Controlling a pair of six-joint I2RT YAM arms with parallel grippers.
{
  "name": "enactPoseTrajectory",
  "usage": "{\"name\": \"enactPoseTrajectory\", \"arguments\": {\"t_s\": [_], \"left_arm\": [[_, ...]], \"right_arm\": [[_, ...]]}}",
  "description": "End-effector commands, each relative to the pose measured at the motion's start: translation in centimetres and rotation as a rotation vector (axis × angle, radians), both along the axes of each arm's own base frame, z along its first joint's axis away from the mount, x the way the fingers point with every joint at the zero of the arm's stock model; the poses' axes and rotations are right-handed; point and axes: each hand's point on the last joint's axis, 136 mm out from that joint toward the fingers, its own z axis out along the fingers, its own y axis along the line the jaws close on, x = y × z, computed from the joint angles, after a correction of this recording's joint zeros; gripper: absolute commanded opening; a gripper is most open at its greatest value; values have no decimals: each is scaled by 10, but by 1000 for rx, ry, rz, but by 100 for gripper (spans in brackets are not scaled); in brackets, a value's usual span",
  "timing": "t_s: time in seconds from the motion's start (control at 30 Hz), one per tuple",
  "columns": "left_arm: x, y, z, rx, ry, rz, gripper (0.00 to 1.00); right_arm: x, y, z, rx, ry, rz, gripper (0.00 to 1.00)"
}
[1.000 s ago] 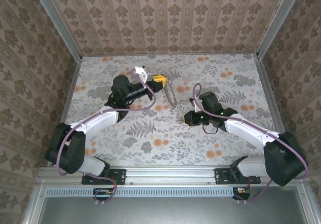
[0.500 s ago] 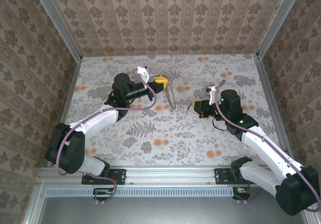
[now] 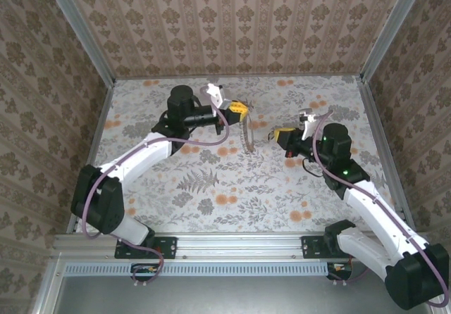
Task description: Put the keys on the keyring
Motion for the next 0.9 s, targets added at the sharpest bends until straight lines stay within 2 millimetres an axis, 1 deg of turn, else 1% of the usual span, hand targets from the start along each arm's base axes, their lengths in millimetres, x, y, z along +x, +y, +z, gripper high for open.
{"name": "enactPoseTrajectory", "arguments": {"t_s": [0.0,0.2,0.4,0.53,0.87], "left_arm": [[-9,-9,9,12,-39,-73,0],[-7,-17,8,33,-39,-59,0],[-9,-22,5,80,-60,-40,0],[-11,-24,6,80,-62,-43,0],[-16,-27,7,77,-68,-53,0]], "right_arm": [[1,8,42,28,-144,54,0],[-1,7,61,26,-207,62,0],[-3,11,74,34,-240,86,0],[-1,14,77,46,-240,105,0],[5,20,76,61,-224,124,0]]}}
